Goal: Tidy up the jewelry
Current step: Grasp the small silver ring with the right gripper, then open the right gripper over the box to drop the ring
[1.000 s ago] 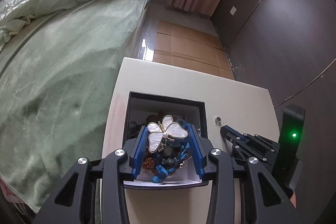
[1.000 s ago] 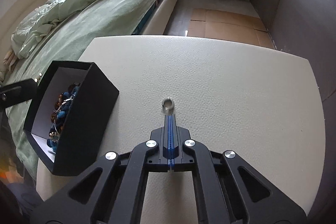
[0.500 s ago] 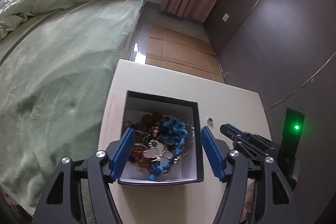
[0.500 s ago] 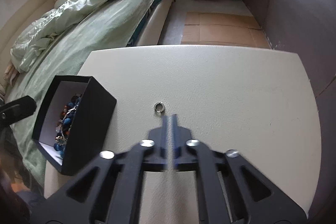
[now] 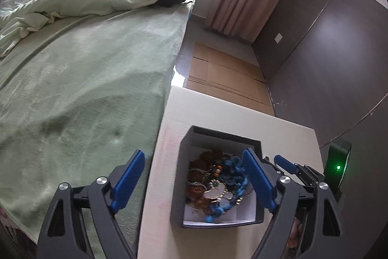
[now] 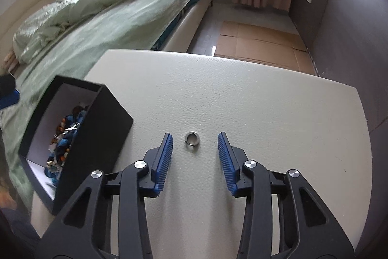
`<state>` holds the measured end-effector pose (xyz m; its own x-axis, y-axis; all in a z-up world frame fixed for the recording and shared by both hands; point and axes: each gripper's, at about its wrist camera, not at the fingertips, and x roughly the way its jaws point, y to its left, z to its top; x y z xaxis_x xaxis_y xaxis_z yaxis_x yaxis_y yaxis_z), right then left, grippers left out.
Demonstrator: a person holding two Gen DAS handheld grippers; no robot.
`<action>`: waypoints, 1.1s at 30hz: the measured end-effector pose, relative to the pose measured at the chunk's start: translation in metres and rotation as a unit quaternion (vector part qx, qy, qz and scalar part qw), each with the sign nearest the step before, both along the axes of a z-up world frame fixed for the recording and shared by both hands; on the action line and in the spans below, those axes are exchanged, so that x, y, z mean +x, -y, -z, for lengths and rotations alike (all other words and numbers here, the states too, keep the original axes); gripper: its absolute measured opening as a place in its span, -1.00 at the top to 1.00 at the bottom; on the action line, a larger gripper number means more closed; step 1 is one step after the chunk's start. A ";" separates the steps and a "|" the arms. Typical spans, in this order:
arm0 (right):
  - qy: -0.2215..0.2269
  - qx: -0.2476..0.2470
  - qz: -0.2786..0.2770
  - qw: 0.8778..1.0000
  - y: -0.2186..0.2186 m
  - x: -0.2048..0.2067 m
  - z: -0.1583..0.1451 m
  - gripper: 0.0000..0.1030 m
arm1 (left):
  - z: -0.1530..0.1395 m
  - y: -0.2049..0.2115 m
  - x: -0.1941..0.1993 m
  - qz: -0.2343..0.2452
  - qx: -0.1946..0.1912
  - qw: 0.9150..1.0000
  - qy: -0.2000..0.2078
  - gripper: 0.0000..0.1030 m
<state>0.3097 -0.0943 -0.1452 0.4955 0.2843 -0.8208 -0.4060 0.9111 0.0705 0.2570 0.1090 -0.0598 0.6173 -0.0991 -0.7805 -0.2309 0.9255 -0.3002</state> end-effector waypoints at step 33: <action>0.031 0.119 -0.074 0.990 -0.025 -0.076 -0.102 0.74 | -0.033 0.001 -0.036 -0.007 0.023 0.999 0.024 -0.72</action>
<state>0.2335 -0.0692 -0.0437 0.4807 0.5386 -0.6920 -0.5440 0.8021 0.2464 0.2214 0.1082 -0.0269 0.6558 -0.0543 -0.7530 -0.2303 0.9355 -0.2681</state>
